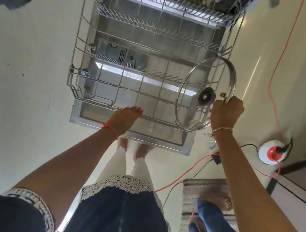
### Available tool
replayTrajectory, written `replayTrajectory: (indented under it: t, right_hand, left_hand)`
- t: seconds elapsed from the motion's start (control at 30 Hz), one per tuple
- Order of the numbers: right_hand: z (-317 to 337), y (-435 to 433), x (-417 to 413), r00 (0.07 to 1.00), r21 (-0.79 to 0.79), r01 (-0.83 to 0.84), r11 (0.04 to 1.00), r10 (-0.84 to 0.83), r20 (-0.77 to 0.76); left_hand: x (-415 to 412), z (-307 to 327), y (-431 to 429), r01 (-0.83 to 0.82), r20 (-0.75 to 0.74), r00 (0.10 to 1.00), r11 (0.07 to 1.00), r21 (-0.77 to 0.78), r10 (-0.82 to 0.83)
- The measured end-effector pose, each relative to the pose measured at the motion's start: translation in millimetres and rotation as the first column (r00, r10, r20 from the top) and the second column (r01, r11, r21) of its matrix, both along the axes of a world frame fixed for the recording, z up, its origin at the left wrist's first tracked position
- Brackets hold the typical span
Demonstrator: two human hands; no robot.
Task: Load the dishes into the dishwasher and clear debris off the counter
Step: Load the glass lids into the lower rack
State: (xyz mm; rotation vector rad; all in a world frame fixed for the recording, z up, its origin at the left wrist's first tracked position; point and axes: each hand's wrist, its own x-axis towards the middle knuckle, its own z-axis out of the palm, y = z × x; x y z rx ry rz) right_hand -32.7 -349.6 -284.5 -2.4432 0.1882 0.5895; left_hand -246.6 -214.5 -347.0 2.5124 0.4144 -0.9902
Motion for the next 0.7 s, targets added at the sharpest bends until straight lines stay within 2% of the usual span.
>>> replayTrajectory:
  t: [0.1, 0.23, 0.43, 0.7]
  right_hand:
    - [-4, 0, -1, 0.994, -0.123, -0.104, 0.987, 0.105, 0.001]
    - [-6, 10, -4, 0.977, -0.161, -0.204, 0.966, 0.211, 0.026]
    - [-14, 39, -11, 0.946, -0.245, -0.307, 0.92, 0.323, 0.029]
    - [-31, 54, -26, 0.91, -0.234, -0.414, 0.88, 0.404, -0.091]
  left_hand:
    - [-1, 0, -3, -0.123, 0.035, 0.992, 0.992, -0.035, 0.124]
    - [-1, -2, -4, -0.217, 0.064, 0.973, 0.974, -0.063, 0.22]
    - [-5, -12, -3, -0.219, 0.028, 0.975, 0.974, -0.067, 0.221]
    - [-5, -8, 0, -0.161, 0.007, 0.987, 0.984, -0.072, 0.162]
